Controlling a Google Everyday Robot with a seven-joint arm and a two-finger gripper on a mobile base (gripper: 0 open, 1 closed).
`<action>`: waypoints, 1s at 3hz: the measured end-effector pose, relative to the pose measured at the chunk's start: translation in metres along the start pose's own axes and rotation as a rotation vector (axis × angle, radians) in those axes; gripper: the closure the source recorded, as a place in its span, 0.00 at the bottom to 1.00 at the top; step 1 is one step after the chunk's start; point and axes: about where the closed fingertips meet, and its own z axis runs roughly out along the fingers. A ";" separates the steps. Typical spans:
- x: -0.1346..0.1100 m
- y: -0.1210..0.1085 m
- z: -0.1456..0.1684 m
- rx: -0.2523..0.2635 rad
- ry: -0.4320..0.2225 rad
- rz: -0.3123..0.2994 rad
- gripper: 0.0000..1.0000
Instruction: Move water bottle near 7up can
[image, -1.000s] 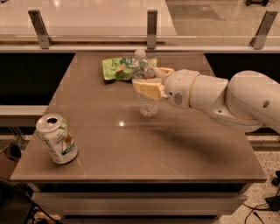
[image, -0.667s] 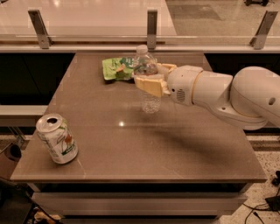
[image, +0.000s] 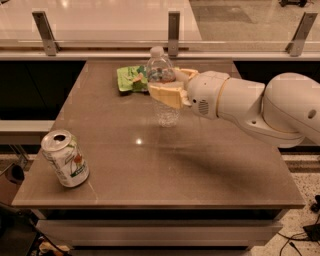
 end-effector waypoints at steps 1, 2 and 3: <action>-0.005 0.020 0.007 -0.038 -0.020 0.011 1.00; -0.009 0.044 0.014 -0.062 -0.038 0.024 1.00; -0.008 0.067 0.019 -0.072 -0.051 0.043 1.00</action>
Offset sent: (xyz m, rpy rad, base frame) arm -0.0467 0.0571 0.0039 0.0792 0.0167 0.0831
